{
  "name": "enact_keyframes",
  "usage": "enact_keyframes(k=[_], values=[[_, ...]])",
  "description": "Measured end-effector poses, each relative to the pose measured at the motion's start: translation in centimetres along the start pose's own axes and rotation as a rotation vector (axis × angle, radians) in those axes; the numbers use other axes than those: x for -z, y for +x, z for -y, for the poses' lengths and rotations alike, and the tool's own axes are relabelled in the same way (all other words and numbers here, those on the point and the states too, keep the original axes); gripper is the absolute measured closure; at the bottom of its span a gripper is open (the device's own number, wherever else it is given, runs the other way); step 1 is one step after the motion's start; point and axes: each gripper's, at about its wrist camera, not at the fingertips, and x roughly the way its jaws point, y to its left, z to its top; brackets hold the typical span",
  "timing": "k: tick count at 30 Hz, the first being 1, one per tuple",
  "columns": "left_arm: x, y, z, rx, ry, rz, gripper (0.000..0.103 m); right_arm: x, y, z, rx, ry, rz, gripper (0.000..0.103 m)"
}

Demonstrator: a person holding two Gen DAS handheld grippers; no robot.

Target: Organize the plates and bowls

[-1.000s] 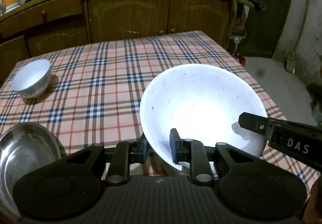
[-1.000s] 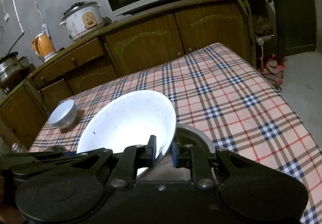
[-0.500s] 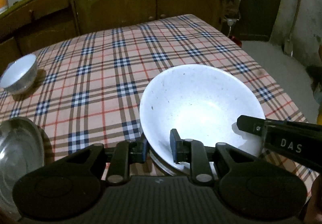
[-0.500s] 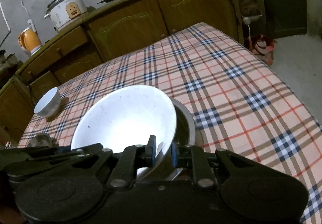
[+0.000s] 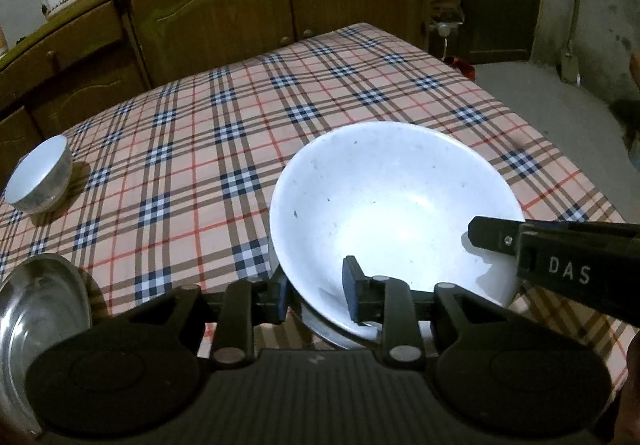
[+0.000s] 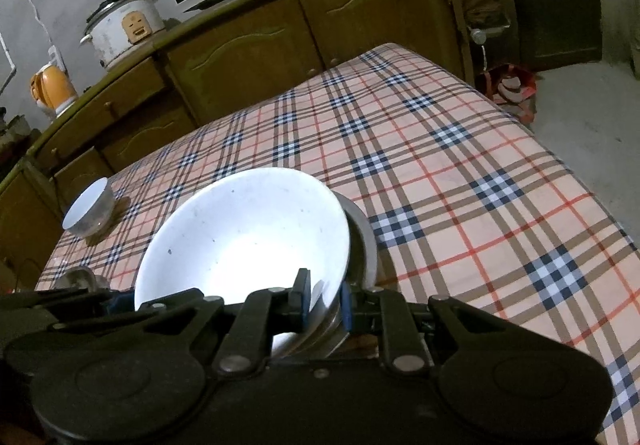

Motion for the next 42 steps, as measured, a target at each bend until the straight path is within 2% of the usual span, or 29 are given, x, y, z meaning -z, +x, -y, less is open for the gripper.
enact_keyframes(k=[6,11,15,23,27,33,35,37,42], values=[[0.5,0.3,0.0,-0.01,0.011,0.003,0.065,0.1,0.1,-0.3,-0.025,-0.011,0.012,0.082],[0.6,0.3,0.2,-0.017,0.028,0.011,0.062,0.1,0.2,-0.3,-0.029,-0.005,0.007,0.082],[0.9,0.6,0.2,-0.019,0.037,-0.003,0.055,0.1,0.2,0.2,-0.026,0.016,0.003,0.083],[1.1,0.7,-0.6,-0.014,0.006,-0.006,0.055,0.0,0.6,0.2,-0.005,-0.013,-0.014,0.085],[0.7,0.3,-1.5,-0.016,-0.028,0.006,0.051,-0.2,0.7,-0.2,0.023,-0.047,-0.023,0.084],[0.5,-0.1,-2.7,-0.008,-0.077,0.018,0.049,-0.5,0.4,-1.4,0.085,-0.145,-0.012,0.067],[0.5,-0.3,-3.0,-0.007,-0.086,0.023,0.048,-0.8,0.5,-1.5,0.081,-0.155,-0.033,0.058],[0.4,-0.4,-3.2,-0.007,-0.095,0.029,0.048,-1.0,0.6,-1.6,0.078,-0.171,-0.056,0.057],[0.3,-0.7,-3.9,0.0,-0.122,0.04,0.048,-1.7,1.1,-3.0,0.095,-0.275,-0.133,0.044]])
